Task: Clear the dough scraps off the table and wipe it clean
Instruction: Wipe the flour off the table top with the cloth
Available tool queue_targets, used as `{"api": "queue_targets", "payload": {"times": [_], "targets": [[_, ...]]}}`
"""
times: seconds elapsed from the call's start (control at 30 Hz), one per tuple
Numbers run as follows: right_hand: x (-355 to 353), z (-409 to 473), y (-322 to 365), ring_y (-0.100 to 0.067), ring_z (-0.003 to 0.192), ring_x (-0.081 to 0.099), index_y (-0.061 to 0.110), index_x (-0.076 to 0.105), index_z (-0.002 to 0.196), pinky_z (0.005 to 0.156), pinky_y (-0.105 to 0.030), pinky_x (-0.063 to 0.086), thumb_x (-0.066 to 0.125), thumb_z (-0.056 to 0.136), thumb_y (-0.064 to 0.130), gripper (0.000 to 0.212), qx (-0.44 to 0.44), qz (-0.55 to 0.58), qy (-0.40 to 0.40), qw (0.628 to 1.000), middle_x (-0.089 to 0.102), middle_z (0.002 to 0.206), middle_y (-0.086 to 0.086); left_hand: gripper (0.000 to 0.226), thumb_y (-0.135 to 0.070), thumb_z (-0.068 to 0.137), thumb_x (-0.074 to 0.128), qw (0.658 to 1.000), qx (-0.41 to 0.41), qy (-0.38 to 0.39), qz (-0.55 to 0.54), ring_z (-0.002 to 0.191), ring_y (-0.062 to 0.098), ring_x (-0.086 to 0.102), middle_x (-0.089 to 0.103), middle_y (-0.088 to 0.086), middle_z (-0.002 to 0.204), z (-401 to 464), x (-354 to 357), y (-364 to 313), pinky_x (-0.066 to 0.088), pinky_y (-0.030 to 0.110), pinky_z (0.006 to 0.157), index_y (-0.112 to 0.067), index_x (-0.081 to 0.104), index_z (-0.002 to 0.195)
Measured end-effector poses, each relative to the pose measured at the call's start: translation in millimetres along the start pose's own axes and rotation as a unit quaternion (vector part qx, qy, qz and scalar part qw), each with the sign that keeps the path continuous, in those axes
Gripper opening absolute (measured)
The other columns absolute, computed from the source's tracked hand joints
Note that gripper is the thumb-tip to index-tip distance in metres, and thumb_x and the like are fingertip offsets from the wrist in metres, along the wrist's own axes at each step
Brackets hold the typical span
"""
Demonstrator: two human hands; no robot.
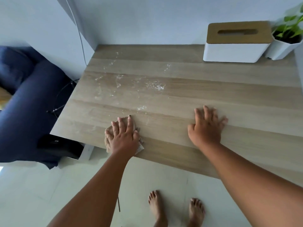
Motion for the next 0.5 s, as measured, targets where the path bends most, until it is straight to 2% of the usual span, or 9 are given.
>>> {"api": "queue_targets", "payload": {"times": [0.1,0.23,0.33,0.43,0.5], "targets": [[0.5,13.0,4.3,-0.035,0.158,0.004,0.031,0.031,0.158,0.119,-0.074,-0.002,0.041,0.089,0.043,0.070,0.008,-0.017,-0.008,1.000,0.014,0.172,-0.003,0.071,-0.051,0.098,0.020,0.999,0.043,0.001,0.023,0.158,0.033,-0.016,-0.010,0.007,0.173,11.0,-1.6,-27.4,-0.009,0.063,0.124,-0.037,-0.005,0.163],[-2.6,23.8,1.3,-0.030,0.159,0.004,0.030,0.028,0.160,0.120,-0.071,0.000,0.023,0.086,0.043,0.075,0.025,-0.020,-0.020,0.999,0.011,0.173,-0.001,0.070,-0.050,0.100,0.023,0.973,0.225,-0.011,0.052,0.159,0.032,-0.010,-0.003,0.004,0.173,-18.1,5.9,-88.8,-0.005,0.062,0.124,-0.031,0.004,0.165],[-2.6,25.4,2.2,-0.029,0.160,0.003,0.027,0.025,0.161,0.120,-0.072,0.002,0.027,0.097,0.042,0.067,0.042,-0.032,-0.028,0.998,0.009,0.173,-0.002,0.066,-0.047,0.103,0.031,0.935,0.347,-0.028,0.066,0.160,0.029,0.003,0.013,0.004,0.173,-55.2,14.7,-104.3,0.008,0.062,0.125,-0.026,0.018,0.165],[-1.0,26.0,4.3,-0.029,0.159,0.004,0.026,0.025,0.162,0.120,-0.072,0.003,0.029,0.100,0.046,0.065,0.049,-0.048,-0.028,0.997,0.009,0.173,-0.001,0.066,-0.045,0.103,0.036,0.926,0.371,-0.034,0.062,0.160,0.025,0.008,0.018,0.004,0.171,-56.7,10.6,-73.9,0.015,0.060,0.124,-0.023,0.023,0.164],[-1.5,25.4,4.3,-0.029,0.159,0.005,0.026,0.026,0.161,0.120,-0.072,0.003,0.026,0.098,0.048,0.067,0.051,-0.054,-0.030,0.997,0.010,0.173,-0.001,0.065,-0.044,0.103,0.035,0.938,0.340,-0.039,0.059,0.160,0.026,0.008,0.017,0.005,0.171,-43.6,2.4,-44.3,0.017,0.060,0.124,-0.022,0.024,0.163]]}}
Point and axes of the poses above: each hand's wrist, its own z-axis towards the middle knuckle, its own x-axis out of the palm, y = z × x, the point moved 9 cm from there along z, towards the middle knuckle
